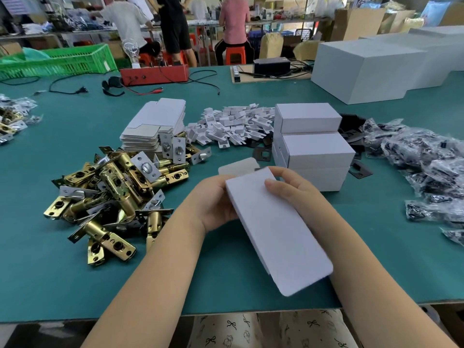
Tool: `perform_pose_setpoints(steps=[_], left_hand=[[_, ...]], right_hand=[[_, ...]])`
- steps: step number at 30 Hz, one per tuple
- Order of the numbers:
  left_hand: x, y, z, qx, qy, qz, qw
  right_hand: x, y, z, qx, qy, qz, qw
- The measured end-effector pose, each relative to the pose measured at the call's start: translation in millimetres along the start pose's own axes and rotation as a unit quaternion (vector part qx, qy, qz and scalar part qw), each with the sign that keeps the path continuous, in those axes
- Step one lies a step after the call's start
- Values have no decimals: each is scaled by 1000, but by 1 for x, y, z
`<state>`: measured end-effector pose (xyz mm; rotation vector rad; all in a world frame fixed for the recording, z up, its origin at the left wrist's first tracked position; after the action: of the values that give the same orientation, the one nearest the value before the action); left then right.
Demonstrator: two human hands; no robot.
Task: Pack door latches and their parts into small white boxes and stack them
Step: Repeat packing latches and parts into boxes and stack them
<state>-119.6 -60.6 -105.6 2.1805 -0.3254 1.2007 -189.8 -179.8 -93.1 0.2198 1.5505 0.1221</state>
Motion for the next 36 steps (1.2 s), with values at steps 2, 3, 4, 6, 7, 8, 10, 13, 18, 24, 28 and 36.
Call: perform_pose_setpoints(steps=[2,3,4,6,7,8,10,13,18,24,28,36], left_hand=[[8,-6,-1,22,35,-40,998],[12,-9,-2,37,56,-63,996],[15,-14,-1,59,78,-83,992],[22,-24,-1,117,123,-101,980],[24,-28,-1,142,139,-107,974],[26,-31,0,153,149,-110,971],[26,-33,0,141,146,-110,973],[21,-36,1,99,96,-139,981],[11,-40,-2,62,-13,-120,991],[15,-39,-1,56,24,-118,991],[17,-40,-3,82,33,-92,992],[19,-37,-4,89,61,-83,991]], right_hand=[[-1,5,-1,-66,9,37,997],[-2,7,-2,-93,15,43,995],[-2,8,-2,-114,16,44,992],[-3,8,-2,-129,11,42,991],[-3,5,-1,-118,11,44,992],[-3,2,-1,-101,13,46,994],[0,-2,0,-82,21,42,996],[3,-1,1,-82,26,6,996],[0,4,-1,-89,4,-58,994],[2,0,1,-68,5,-56,996],[4,-2,1,-74,32,-37,996],[1,-7,1,-73,30,10,997]])
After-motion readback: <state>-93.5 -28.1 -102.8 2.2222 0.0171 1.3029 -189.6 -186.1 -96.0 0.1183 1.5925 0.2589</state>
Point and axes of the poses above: each hand's wrist, its own z-axis towards the middle knuckle, its own y-axis out of the palm, x = y × z, the point moved 6 cm from there along z, towards the middle knuckle, and after that the axes turned 4 degrees about -y, right-handed, at the moved point
